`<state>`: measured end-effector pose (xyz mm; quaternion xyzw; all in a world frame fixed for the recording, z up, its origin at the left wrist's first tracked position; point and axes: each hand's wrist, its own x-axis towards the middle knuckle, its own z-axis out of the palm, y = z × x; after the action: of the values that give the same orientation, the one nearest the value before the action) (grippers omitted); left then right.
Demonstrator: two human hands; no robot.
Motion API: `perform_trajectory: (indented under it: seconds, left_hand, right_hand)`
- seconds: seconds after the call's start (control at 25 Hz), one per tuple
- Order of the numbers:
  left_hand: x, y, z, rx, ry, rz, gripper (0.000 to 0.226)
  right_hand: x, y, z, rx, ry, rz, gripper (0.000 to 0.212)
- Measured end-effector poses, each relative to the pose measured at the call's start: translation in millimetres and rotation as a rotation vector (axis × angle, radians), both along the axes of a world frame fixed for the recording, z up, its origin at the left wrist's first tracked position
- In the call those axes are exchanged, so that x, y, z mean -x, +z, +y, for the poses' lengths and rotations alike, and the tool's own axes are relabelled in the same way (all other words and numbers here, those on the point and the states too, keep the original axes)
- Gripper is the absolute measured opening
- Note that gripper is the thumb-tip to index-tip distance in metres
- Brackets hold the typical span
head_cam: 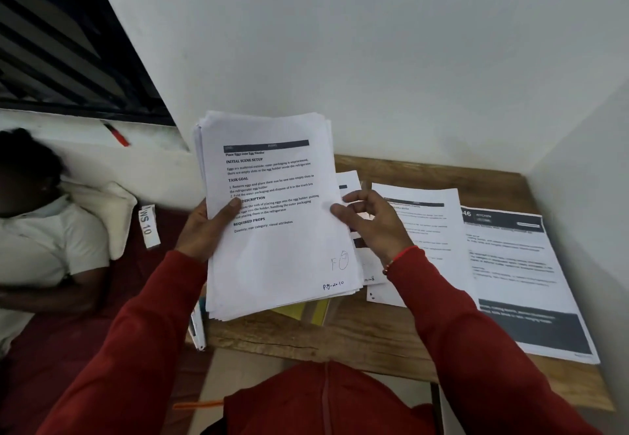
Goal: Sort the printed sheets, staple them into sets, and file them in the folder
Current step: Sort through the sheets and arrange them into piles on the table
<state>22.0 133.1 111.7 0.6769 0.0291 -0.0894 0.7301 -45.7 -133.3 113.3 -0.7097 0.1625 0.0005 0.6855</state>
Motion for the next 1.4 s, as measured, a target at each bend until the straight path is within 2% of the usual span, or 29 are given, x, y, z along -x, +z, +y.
perform_trajectory:
  seconds: [0.08, 0.24, 0.36, 0.52, 0.56, 0.68, 0.72, 0.76, 0.8, 0.88, 0.96, 1.0, 1.08, 1.16, 1.24, 1.4]
  left_hand:
    - [0.1, -2.7, -14.1, 0.005, -0.034, -0.001, 0.02]
    - [1.7, -7.1, -29.9, 0.044, -0.051, 0.033, 0.017]
    - [1.4, -9.5, -34.0, 0.078, -0.038, 0.05, 0.025]
    - [2.3, -9.7, -32.3, 0.04, -0.019, 0.018, 0.015]
    - [2.4, -9.5, -30.6, 0.024, -0.013, 0.006, 0.015]
    - [1.9, -8.8, -18.5, -0.014, 0.05, -0.012, 0.014]
    - [1.3, -9.5, -11.4, -0.019, 0.077, -0.011, 0.013]
    - [0.8, -11.3, -3.3, -0.024, 0.1, -0.009, 0.013]
    - [0.1, -13.4, 5.3, -0.024, 0.12, -0.005, 0.014]
    - [0.7, -16.4, 20.8, -0.015, 0.151, 0.011, 0.014]
    - [1.8, -20.9, 36.3, -0.011, 0.166, 0.024, 0.017]
    - [1.7, -23.2, 42.9, -0.01, 0.171, 0.03, 0.022]
    - [0.4, -28.9, 56.1, -0.012, 0.181, 0.036, 0.032]
    - [-1.3, -32.3, 65.0, -0.028, 0.179, 0.042, 0.035]
    - [-2.8, -34.8, 68.1, -0.045, 0.158, 0.042, 0.03]
    - [-8.4, -32.4, 66.7, -0.072, 0.155, 0.054, 0.013]
  right_hand:
    - [2.4, 3.5, -0.3, 0.064, -0.084, -0.033, 0.036]
    - [9.1, 1.7, -16.5, 0.06, -0.25, -0.058, 0.037]
    - [7.7, -2.7, -25.7, 0.063, -0.289, -0.045, 0.021]
    - [2.0, -6.3, -31.0, 0.04, -0.212, -0.057, 0.005]
    - [1.5, -4.0, -30.2, 0.036, -0.179, -0.073, 0.005]
    - [-4.1, -3.6, -26.3, -0.003, -0.14, -0.049, 0.025]
    - [-8.5, -12.9, -26.8, 0.051, -0.182, -0.018, 0.029]
    - [-13.3, -26.5, -29.7, 0.206, -0.214, 0.032, 0.03]
    - [-17.3, -42.6, -33.9, 0.443, -0.199, 0.115, 0.035]
    - [-19.6, -73.2, -39.3, 0.814, -0.053, 0.381, 0.062]
    - [-18.6, -92.6, -36.4, 0.929, 0.043, 0.538, 0.08]
    - [-19.8, -100.7, -35.2, 0.914, 0.047, 0.558, 0.082]
    - [-23.7, -109.4, -34.3, 0.776, -0.005, 0.54, 0.07]
    - [-26.7, -111.1, -36.2, 0.658, -0.076, 0.447, 0.051]
    - [-27.4, -101.8, -40.8, 0.629, -0.196, 0.294, 0.038]
    - [-21.6, -63.8, -68.1, 0.544, -0.495, 0.042, 0.028]
